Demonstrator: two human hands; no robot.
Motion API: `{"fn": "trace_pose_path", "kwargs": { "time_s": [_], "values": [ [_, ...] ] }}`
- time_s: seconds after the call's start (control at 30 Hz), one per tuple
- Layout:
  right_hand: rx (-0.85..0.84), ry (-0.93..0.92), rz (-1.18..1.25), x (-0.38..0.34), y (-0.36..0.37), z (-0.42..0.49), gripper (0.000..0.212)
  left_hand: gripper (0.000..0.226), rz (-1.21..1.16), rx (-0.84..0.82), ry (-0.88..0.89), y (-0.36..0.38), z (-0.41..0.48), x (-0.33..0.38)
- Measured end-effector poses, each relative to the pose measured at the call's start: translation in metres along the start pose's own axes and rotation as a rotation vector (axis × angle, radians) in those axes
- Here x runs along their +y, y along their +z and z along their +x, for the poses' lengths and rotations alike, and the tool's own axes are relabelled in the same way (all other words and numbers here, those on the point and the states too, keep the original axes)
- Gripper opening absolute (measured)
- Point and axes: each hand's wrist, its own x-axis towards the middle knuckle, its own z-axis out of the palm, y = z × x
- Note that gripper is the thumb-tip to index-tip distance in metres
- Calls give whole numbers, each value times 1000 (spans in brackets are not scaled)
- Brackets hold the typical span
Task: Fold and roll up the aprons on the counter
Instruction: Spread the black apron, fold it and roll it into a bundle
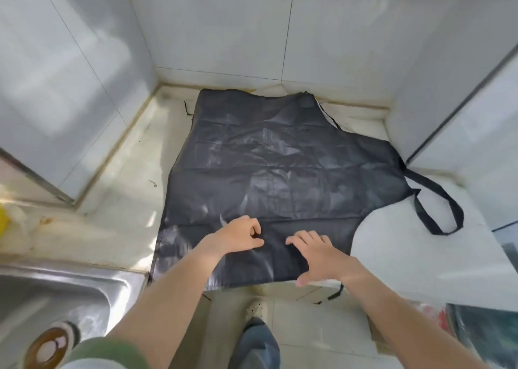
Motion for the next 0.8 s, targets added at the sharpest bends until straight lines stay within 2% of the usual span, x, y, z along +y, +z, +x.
{"fn": "trace_pose_path", "kwargs": {
  "time_s": [0.07, 0.17, 0.2, 0.27, 0.33, 0.43, 0.53, 0.57, 0.7, 0.8],
  "values": [
    [-3, 10, -84, -7, 6, -8, 90, 54, 43, 12, 60, 4, -15, 5],
    [21, 30, -139, -13, 10, -15, 71, 106, 254, -101, 87, 13, -35, 10],
    [29, 25, -116, -14, 11, -18, 62, 116, 371, -133, 76, 18, -42, 10],
    [57, 12, -49, -16, 11, -25, 39, 122, 562, -119, 57, 28, -53, 7],
    [74, 40, 23, -16, 8, -30, 25, 111, 626, -43, 63, 32, -58, 6],
    [172, 123, 115, -16, 2, -30, 24, 94, 567, 54, 104, 28, -64, 6],
    [359, 167, 206, -18, -12, -22, 22, 101, 420, 33, 89, 22, -66, 11],
    [421, 160, 220, -20, -18, -19, 23, 97, 389, 33, 71, 20, -66, 13],
    [581, 138, 267, -24, -39, -9, 18, 38, 411, 139, 29, 1, -64, 15],
    [543, 125, 244, -16, -52, 2, 10, 27, 463, 194, -30, -22, -63, 6]
  ]
}}
